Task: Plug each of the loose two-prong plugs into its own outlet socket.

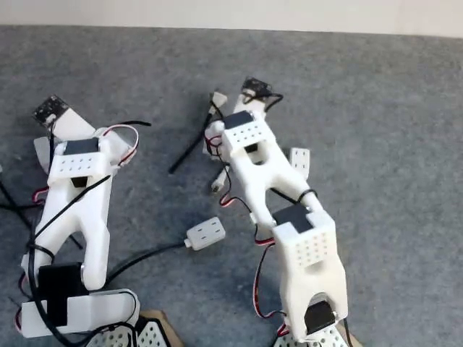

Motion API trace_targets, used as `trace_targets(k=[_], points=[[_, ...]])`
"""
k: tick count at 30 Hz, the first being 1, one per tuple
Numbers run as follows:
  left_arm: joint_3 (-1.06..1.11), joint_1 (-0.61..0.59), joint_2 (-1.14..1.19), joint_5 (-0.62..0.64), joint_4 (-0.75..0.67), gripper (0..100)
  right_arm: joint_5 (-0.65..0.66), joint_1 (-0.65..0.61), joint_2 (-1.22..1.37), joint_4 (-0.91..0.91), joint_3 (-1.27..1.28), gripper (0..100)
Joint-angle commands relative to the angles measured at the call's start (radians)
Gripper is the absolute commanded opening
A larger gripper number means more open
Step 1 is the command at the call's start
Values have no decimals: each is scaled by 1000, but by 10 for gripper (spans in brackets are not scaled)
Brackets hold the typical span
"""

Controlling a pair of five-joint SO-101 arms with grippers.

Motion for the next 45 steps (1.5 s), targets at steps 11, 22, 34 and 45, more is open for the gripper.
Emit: trace_targets(k=[11,22,34,45], points=[[-5,15,-35,5,-14,232,37,-13,79,226,-173,109],[-4,15,-35,5,-14,232,38,-127,84,272,-166,109],[-2,18,-35,5,-14,232,184,-59,82,302,-170,3],[-1,25,-35,5,-14,232,1054,177,73,631,-291,5]])
